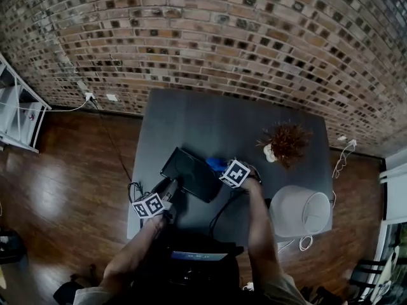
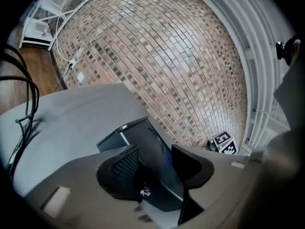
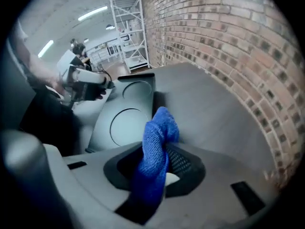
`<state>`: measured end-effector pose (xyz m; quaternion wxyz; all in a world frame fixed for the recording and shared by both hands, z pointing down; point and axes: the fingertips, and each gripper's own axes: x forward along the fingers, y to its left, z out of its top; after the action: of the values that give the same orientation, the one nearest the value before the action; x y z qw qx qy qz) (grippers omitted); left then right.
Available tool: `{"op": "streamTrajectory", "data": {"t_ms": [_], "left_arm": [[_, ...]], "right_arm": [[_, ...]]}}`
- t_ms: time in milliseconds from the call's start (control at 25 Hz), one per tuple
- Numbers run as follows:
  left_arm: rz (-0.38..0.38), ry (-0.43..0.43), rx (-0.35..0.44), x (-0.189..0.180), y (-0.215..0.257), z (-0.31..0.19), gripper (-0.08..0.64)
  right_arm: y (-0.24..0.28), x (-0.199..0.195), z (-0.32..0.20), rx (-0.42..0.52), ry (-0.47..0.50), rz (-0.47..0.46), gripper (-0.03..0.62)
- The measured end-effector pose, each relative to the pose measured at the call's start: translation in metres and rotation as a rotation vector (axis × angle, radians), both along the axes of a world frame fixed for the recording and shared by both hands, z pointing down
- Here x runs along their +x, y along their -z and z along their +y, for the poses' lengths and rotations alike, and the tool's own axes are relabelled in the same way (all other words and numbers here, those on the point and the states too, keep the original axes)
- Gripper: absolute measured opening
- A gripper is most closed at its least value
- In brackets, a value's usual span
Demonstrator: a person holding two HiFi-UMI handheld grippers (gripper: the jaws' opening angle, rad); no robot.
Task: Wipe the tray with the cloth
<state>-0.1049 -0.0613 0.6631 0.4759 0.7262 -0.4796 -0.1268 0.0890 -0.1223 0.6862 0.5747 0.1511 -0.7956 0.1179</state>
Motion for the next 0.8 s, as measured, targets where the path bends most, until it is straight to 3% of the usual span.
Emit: {"op": "streamTrajectory", "data": {"t_ms": [120,200,280,360,440,600,720,800], "left_arm": [[0.003,0.027,0.023,-0.016,-0.001,-0.018,0.202],[0.007,-0.009,0.037,-0.021,0.002,-0.041,0.204],[-0.021,-0.148,0.052,-0.007,0.008,-0.061,0.201],[-0.146,-0.319,0.047,0.012,0.007,-0.072,0.206],[-0.211,-0.408,0.051,0.027,0.005,-0.079,0.21],[-0.228,-0.507,0.067,0.049,0.008,-0.077,0.21],[-0.259,-0.534,0.087,0.055,0.029,-0.057,0.179],[-0.263,-0.594,0.093,0.07,0.036,-0.031,0.155]], "right_arm": [[-0.004,-0.003,0.03,-0.101,-0.088,-0.095,0.101],[-0.002,-0.016,0.063,-0.17,-0.157,-0.209,0.103],[0.001,-0.04,0.102,-0.223,-0.217,-0.338,0.103],[0.0,-0.057,0.125,-0.228,-0.314,-0.446,0.103],[0.0,-0.06,0.133,-0.22,-0.399,-0.518,0.103],[0.0,-0.061,0.157,-0.242,-0.404,-0.551,0.103],[-0.005,-0.054,0.153,-0.169,-0.466,-0.553,0.104],[-0.002,-0.036,0.135,-0.103,-0.51,-0.523,0.104]]}}
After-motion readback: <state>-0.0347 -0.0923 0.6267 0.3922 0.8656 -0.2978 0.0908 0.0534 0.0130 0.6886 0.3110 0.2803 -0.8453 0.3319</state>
